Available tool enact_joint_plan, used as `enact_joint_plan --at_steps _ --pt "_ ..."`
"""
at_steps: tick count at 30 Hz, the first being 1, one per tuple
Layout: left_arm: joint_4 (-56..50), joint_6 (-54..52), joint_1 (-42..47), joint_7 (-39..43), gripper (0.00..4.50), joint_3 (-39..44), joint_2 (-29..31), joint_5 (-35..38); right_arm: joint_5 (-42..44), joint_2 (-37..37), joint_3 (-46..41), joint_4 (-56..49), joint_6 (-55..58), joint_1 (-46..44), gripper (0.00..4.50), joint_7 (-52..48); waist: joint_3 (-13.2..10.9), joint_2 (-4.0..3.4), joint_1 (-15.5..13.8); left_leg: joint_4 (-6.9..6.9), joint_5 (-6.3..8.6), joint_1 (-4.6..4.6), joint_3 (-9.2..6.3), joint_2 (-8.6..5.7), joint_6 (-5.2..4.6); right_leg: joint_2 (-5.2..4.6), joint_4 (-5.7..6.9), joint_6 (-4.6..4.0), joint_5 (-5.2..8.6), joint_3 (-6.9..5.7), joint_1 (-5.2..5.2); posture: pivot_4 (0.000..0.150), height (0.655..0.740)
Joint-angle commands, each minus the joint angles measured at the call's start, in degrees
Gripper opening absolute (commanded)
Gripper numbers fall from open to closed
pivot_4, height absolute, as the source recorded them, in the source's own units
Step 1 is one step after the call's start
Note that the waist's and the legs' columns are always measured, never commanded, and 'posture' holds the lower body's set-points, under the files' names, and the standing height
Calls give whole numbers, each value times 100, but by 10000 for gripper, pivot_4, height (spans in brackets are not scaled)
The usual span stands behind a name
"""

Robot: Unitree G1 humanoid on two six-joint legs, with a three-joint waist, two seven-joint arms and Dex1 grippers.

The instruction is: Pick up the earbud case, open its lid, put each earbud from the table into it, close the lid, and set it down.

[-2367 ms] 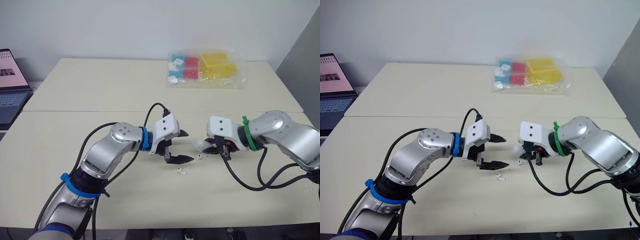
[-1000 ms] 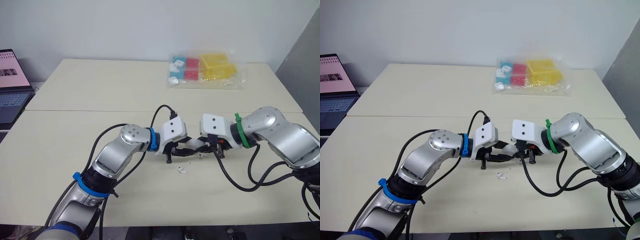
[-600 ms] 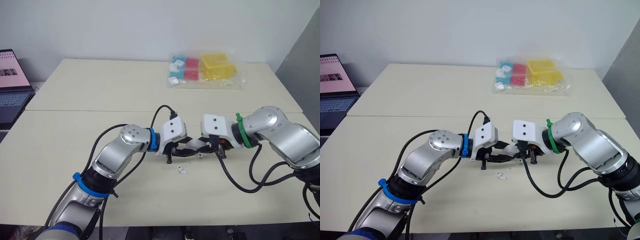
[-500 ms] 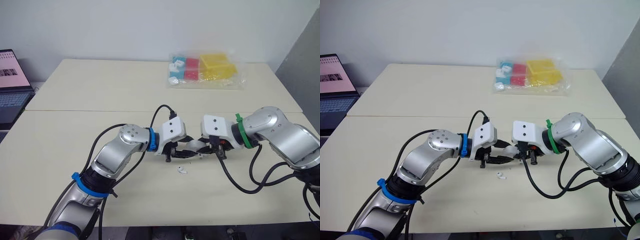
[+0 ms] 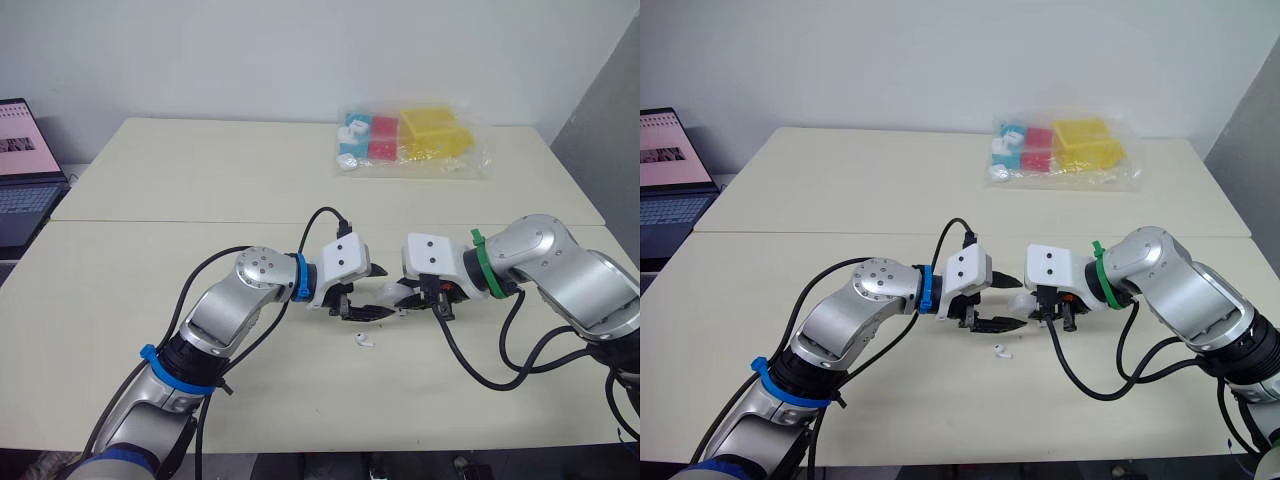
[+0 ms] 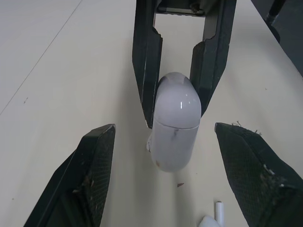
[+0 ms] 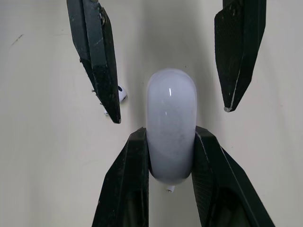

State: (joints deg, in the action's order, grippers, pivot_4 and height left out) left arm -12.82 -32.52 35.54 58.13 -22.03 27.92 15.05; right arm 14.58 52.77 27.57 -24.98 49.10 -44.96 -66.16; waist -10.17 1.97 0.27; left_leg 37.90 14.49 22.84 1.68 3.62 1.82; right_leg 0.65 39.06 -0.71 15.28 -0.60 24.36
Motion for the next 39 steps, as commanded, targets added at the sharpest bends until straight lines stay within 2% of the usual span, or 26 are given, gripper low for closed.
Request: enact_joint_plan --at_steps 1,9,18,31,39 --pt "-9 79 62 57 34803 115 45 14 -84 37 -125 -102 -132 8 7935 -49 0 0 0 0 0 0 0 0 0 0 0 0 0 0 0 1500 7400" --pt "-2 20 7 144 34803 34 57 33 -92 4 -166 -119 -149 23 7935 -51 0 0 0 1 0 0 0 0 0 0 1 0 0 0 0 1500 7400" --pt "15 1 19 129 7833 36 9 44 -72 -27 -179 -121 -131 -5 7935 -54 0 0 0 1 0 0 0 0 0 0 1 0 0 0 0 1500 7400" --pt "-62 -87 -6 50 7351 41 -34 7 -116 -57 -151 -82 -176 -40 7935 -136 0 0 0 2 0 0 0 0 0 0 1 -1 0 0 -1 1500 7400" --pt "-102 -215 -82 -6 7351 124 -8 85 -356 279 -189 -25 -524 69 35953 -389 0 0 -3 3 0 -1 0 -1 0 0 2 -1 -1 0 -1 1500 7400"
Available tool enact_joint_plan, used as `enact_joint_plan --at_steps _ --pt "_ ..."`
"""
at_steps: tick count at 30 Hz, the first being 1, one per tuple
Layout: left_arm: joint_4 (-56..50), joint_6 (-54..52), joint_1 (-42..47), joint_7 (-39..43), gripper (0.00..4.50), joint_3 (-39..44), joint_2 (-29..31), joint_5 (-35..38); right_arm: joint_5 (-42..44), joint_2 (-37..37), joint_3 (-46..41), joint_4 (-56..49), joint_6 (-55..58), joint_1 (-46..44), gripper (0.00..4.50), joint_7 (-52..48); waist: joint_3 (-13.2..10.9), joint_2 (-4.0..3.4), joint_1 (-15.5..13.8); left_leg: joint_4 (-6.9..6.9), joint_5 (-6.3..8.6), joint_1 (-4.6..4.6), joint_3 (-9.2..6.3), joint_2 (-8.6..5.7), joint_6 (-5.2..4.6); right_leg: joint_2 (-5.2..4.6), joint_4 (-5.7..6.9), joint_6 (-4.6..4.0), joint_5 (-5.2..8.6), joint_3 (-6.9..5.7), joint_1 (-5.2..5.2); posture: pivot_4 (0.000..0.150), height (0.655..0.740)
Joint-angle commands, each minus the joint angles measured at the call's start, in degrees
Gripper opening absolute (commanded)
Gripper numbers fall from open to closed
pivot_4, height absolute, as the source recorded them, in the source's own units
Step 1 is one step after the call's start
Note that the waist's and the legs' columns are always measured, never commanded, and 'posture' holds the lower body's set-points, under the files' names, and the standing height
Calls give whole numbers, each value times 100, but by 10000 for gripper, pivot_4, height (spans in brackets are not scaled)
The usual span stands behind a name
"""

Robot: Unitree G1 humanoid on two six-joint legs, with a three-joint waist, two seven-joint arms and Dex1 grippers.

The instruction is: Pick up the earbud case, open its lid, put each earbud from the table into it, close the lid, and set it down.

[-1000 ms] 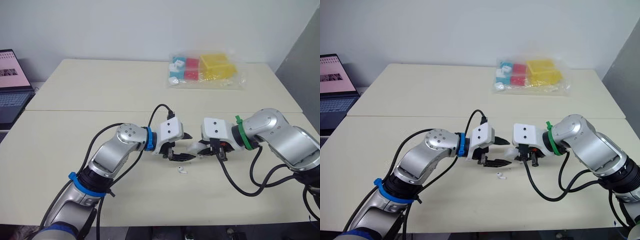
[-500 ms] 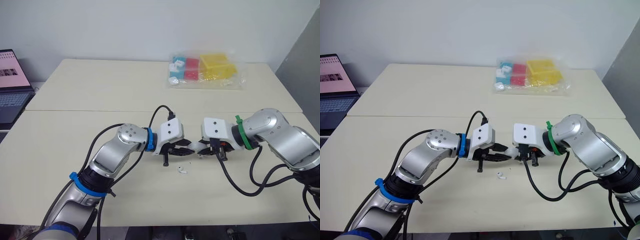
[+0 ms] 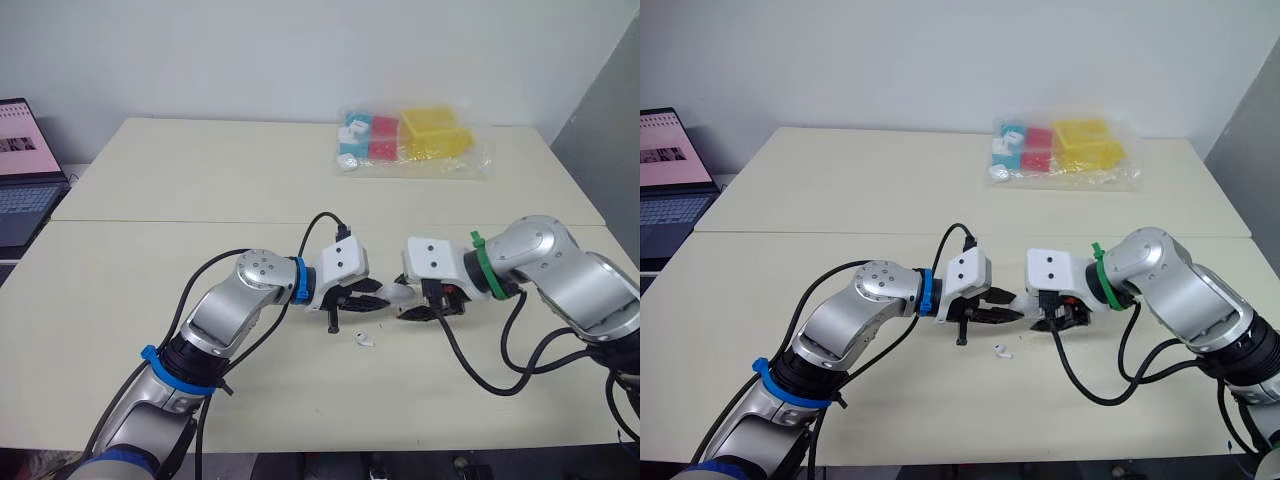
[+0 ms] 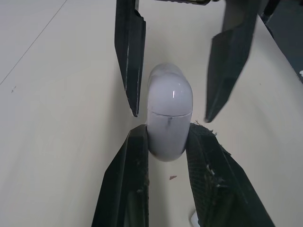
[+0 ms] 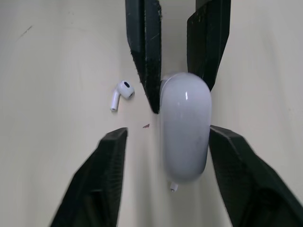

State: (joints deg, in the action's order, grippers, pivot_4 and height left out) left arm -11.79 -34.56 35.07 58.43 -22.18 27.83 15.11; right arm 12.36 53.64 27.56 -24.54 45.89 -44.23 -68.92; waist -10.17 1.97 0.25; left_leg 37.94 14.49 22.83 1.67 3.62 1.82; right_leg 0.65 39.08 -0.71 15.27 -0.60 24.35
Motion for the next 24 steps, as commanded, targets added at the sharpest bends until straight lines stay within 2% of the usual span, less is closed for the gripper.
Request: enact_joint_plan --at_steps 1,2,3,7,12,18,24 --pt "-211 -20 -45 -42 7351 148 6 91 -154 225 -195 -55 -239 4 39121 -126 0 0 0 0 0 0 0 0 0 0 0 0 0 1 0 1500 7400" --pt "-217 -53 -64 -52 7351 176 4 126 -134 245 -235 -40 -232 8 43372 -132 0 0 1 0 0 0 1 0 0 0 0 0 0 1 0 1500 7400" --pt "-230 -77 -83 -62 7351 192 3 150 -118 253 -269 -40 -222 20 45000 -135 0 0 2 0 0 0 1 0 0 0 0 0 0 1 0 1500 7400" --pt "-143 -103 -392 -174 7351 570 -48 418 -47 540 -740 45 -327 151 45000 -164 0 0 0 0 0 -2 1 1 0 0 2 -1 0 1 0 1500 7400" --pt "-45 109 -798 -200 7351 954 -78 615 -71 748 -1345 149 -1007 531 45000 -78 0 0 -6 0 0 -4 1 1 0 -1 -1 -1 0 1 -4 1500 7400" --pt "74 465 -1118 -183 7351 1466 -288 1021 206 448 -2161 244 -1864 933 45000 108 0 0 -6 1 0 -11 1 2 0 -1 1 -2 -2 0 -10 1500 7400" --pt "227 653 -1207 -6 7351 1800 -550 1471 469 -36 -2364 -272 -1832 1076 45000 520 0 0 2 2 0 -19 4 2 1 -1 0 3 -6 3 -20 1500 7400"
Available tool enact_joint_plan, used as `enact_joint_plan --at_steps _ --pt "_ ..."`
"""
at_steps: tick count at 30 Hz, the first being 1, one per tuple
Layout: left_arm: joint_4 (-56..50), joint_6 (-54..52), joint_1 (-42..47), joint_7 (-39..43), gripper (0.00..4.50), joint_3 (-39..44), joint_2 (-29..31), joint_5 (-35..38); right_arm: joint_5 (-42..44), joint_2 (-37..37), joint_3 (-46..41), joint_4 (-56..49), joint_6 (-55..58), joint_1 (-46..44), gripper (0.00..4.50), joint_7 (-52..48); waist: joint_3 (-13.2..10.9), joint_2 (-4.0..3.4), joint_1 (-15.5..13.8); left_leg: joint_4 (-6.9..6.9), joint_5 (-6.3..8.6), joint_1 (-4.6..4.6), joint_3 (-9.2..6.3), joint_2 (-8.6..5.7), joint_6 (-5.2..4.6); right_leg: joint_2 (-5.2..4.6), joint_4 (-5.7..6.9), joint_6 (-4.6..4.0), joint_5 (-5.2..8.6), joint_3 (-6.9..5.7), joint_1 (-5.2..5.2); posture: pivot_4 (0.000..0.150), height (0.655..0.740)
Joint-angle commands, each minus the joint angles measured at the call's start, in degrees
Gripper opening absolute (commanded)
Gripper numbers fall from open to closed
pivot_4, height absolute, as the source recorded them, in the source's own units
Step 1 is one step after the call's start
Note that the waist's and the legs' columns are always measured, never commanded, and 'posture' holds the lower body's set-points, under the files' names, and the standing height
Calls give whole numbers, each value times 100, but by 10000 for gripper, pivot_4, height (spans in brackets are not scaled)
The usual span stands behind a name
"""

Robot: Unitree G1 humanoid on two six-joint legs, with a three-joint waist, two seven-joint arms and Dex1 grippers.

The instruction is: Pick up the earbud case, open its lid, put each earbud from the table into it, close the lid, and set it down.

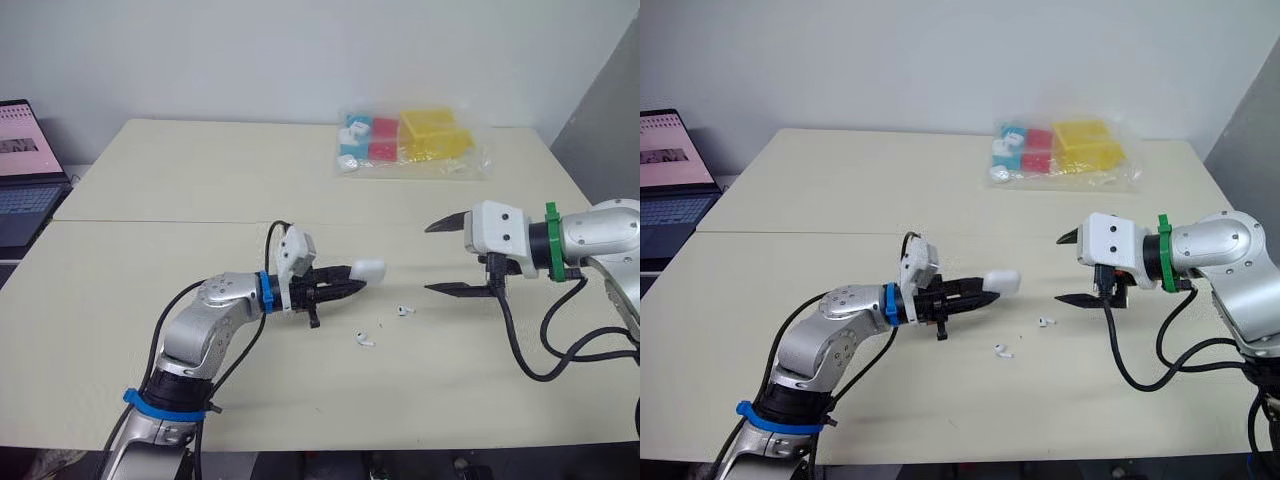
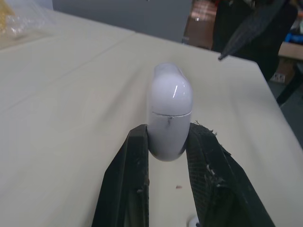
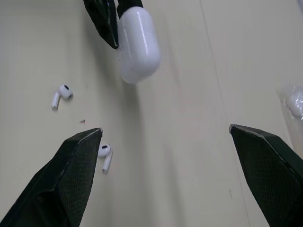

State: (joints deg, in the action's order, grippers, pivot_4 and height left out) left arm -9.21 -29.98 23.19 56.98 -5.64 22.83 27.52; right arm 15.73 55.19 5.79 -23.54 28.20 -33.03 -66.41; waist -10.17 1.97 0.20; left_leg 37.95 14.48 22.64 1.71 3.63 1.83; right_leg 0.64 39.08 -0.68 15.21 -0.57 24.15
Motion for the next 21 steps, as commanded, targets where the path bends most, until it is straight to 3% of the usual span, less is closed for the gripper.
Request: enact_joint_plan --at_steps 1,21 --pt "-8 263 -28 178 7351 128 -53 228 129 -251 -177 -433 -28 -42 45000 333 0 0 9 -1 0 -2 0 0 0 0 1 0 0 1 0 1500 7400" --pt "-36 795 -25 506 7351 -234 90 -29 -304 -1028 638 -222 450 -614 45000 980 0 -1 -1 0 0 -3 0 0 0 2 -1 0 -5 0 -2 1500 7400"
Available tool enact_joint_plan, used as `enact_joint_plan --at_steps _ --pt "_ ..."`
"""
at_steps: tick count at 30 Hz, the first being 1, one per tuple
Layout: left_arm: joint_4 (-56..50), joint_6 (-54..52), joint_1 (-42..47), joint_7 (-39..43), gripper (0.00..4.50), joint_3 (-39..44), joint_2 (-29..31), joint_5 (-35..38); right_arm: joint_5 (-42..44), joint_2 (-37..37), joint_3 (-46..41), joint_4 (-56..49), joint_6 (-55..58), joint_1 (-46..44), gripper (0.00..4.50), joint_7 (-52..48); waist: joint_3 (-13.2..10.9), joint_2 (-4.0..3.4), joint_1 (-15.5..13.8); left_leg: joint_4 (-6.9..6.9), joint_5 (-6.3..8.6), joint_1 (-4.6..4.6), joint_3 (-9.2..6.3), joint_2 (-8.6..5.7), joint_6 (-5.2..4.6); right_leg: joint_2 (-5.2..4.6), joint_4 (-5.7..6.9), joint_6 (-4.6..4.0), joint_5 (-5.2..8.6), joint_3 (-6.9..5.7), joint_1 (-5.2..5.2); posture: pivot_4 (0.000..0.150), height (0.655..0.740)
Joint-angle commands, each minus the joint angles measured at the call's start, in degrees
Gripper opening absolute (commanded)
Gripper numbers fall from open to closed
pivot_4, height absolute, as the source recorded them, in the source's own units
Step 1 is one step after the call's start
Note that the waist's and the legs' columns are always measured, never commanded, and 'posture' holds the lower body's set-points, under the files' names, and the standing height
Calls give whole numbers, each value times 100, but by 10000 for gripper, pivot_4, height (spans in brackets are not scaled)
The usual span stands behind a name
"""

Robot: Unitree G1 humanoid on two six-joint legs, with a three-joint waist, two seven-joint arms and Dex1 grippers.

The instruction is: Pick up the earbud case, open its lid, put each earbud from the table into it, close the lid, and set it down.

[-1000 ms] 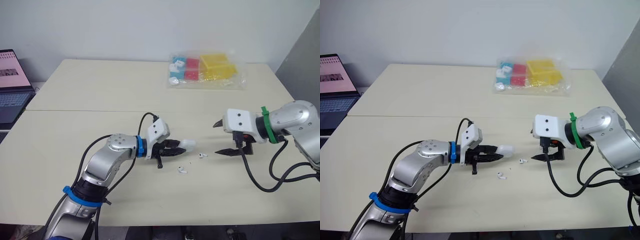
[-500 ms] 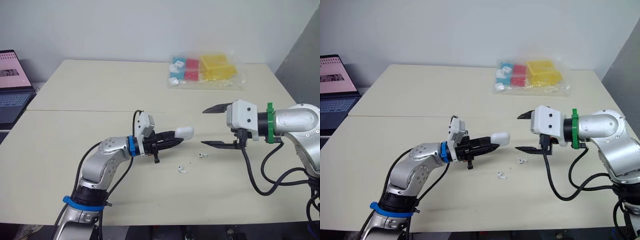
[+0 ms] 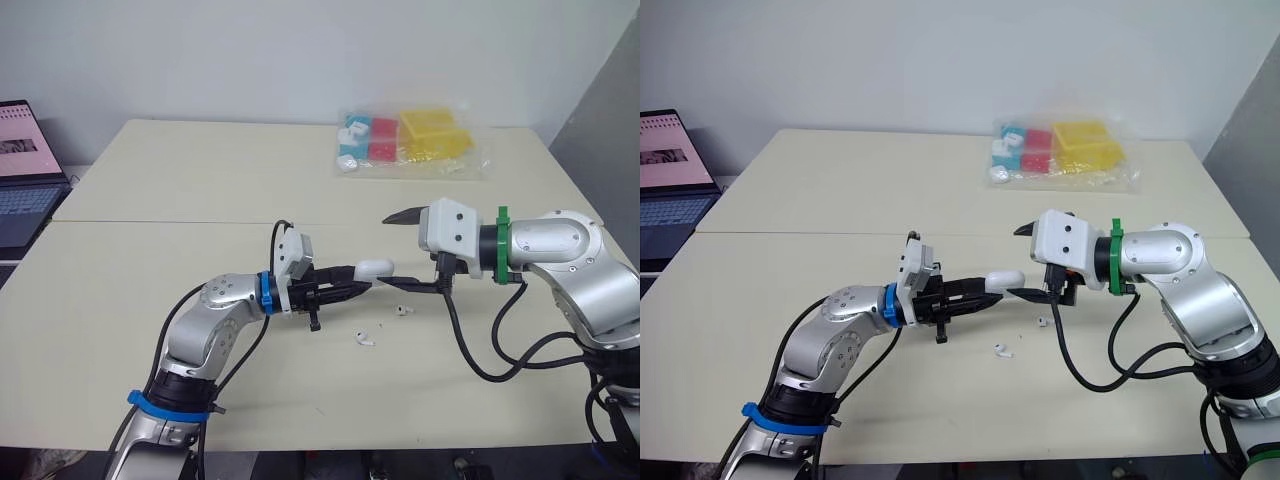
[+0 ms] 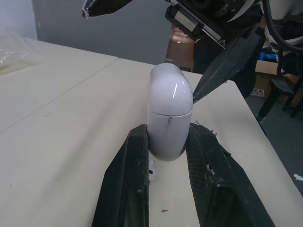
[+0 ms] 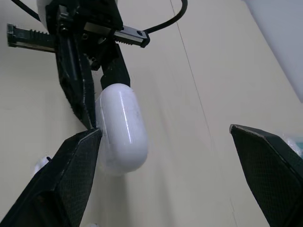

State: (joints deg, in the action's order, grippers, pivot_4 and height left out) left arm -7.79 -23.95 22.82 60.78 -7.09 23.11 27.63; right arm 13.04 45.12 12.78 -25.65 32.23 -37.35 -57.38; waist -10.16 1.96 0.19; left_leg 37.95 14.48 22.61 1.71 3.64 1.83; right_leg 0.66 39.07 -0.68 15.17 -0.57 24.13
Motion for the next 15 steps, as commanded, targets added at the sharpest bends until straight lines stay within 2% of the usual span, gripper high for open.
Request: enact_joint_plan --at_steps 1,15 --pt "-181 239 2 147 7351 -115 83 -69 -37 -41 -66 1 65 -200 45000 79 0 0 -1 0 0 0 0 0 0 0 0 0 0 0 1 1500 7400" --pt "-125 433 -61 176 7350 -229 158 -211 256 4 -255 36 417 -389 45000 -24 0 0 -3 0 0 1 2 0 0 -1 -1 0 0 1 1 1500 7400"
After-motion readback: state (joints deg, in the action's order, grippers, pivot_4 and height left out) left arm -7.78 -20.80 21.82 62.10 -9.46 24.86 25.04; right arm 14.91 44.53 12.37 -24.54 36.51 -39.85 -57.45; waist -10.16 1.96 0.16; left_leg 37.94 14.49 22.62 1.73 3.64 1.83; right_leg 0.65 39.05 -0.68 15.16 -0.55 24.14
